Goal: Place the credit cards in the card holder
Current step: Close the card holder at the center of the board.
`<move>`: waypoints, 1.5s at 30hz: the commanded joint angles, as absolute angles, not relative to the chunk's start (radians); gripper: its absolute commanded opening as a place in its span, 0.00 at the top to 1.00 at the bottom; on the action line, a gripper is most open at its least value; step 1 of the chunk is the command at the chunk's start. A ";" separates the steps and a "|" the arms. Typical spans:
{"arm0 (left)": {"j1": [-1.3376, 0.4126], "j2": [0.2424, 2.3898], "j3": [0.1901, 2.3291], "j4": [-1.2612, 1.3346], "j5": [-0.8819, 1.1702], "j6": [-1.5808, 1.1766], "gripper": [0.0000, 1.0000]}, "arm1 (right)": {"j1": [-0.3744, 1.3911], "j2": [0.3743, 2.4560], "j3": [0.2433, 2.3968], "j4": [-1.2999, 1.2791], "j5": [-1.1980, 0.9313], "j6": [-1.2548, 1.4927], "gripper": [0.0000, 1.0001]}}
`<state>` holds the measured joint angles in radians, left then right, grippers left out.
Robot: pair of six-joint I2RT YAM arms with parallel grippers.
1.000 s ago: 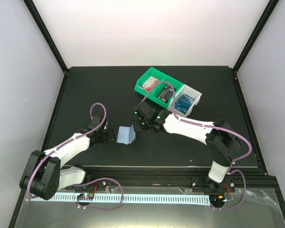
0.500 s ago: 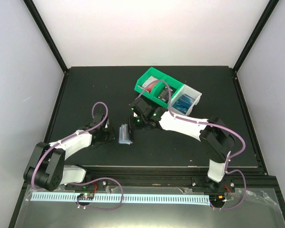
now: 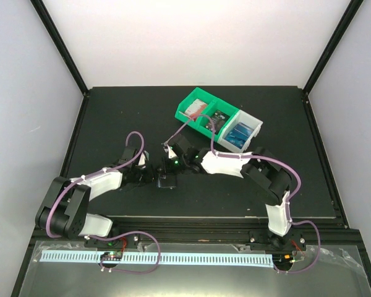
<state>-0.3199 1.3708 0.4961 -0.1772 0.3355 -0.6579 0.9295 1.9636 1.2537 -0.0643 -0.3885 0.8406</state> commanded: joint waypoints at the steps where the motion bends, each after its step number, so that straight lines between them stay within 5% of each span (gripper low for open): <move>1: -0.319 1.386 0.463 -0.231 0.346 -0.661 0.81 | 0.907 1.920 1.215 0.069 -0.461 0.882 0.83; 7: -0.319 1.357 0.470 -0.250 0.318 -0.654 0.80 | 0.875 1.727 1.101 0.081 -0.411 0.886 0.55; 13: -0.319 1.372 0.476 -0.251 0.325 -0.644 0.80 | 0.848 1.645 1.007 0.016 -0.271 0.867 0.46; 19: -0.319 1.379 0.476 -0.252 0.331 -0.638 0.80 | 0.838 1.689 0.963 -0.035 -0.239 0.898 0.46; 25: -0.319 1.356 0.461 -0.252 0.309 -0.647 0.87 | 0.839 1.799 1.002 -0.069 -0.318 0.881 0.57; 36: -0.321 1.386 0.466 -0.245 0.313 -0.650 0.89 | 0.838 1.934 1.022 0.015 -0.461 0.893 0.56; 45: -0.322 1.428 0.456 -0.202 0.372 -0.672 0.89 | 0.839 2.004 0.861 0.560 -0.584 0.985 0.47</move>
